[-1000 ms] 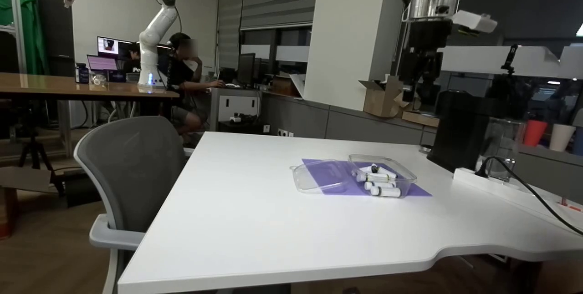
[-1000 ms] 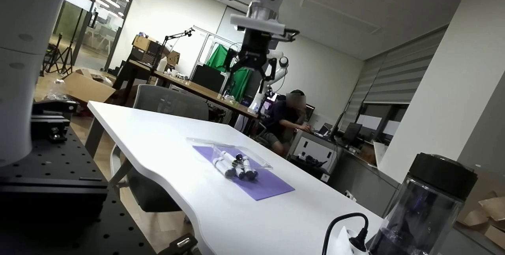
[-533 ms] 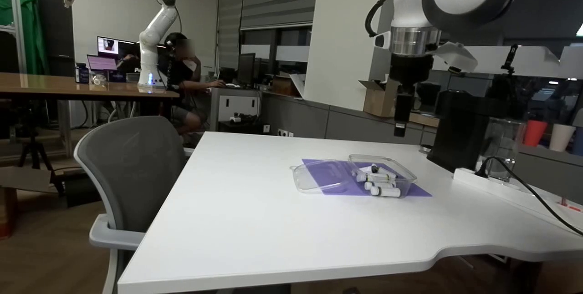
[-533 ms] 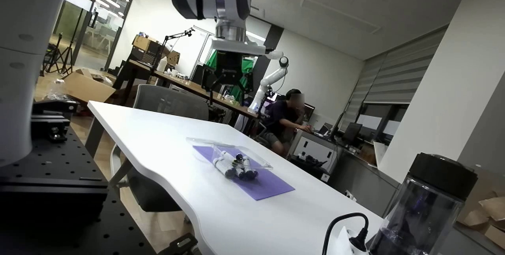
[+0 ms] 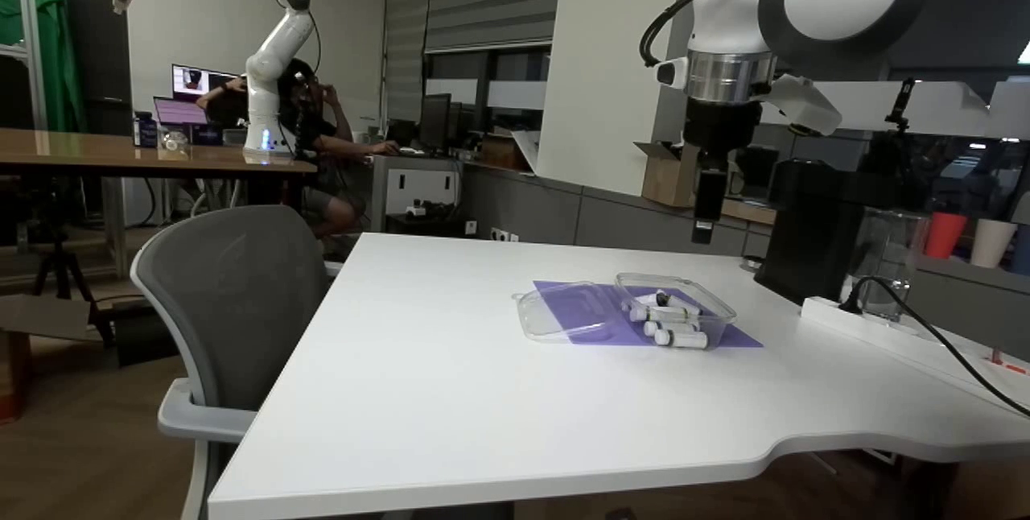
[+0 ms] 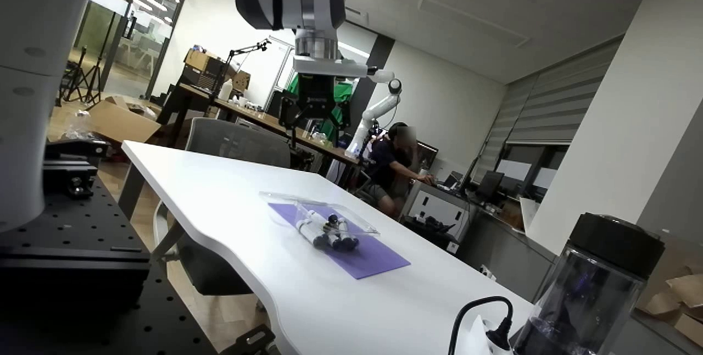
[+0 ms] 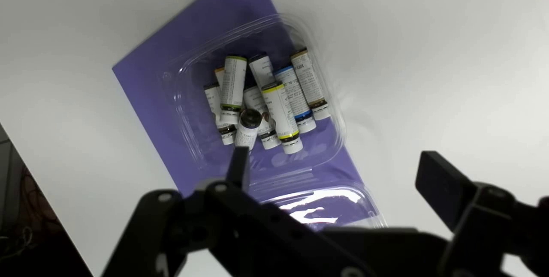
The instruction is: Close the plastic container.
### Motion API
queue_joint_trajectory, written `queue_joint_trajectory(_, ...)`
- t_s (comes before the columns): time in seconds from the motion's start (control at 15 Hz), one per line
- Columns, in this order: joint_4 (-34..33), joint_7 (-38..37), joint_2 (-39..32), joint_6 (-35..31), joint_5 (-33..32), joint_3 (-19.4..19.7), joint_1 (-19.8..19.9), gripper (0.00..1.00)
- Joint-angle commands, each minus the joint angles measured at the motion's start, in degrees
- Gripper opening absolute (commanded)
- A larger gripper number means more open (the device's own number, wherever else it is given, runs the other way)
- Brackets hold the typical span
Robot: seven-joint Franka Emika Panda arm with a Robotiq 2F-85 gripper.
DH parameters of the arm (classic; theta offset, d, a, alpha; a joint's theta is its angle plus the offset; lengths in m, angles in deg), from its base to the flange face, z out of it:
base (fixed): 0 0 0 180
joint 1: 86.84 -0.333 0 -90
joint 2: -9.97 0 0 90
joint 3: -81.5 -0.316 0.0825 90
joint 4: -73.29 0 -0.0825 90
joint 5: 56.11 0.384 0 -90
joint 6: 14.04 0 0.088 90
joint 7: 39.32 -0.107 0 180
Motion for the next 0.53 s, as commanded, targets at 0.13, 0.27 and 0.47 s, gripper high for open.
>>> queue_joint_trajectory(0.13, -0.03, 0.12, 0.06, 0.15, 0.1, 0.51, -0.55, 1.0)
queue_joint_trajectory(0.27, -1.19, -3.71, -1.04, 0.12, -6.82, -1.62, 0.69, 1.0)
queue_joint_trajectory(0.47, -3.29, -7.78, -4.31, 1.56, -14.54, -3.56, 0.28, 1.0)
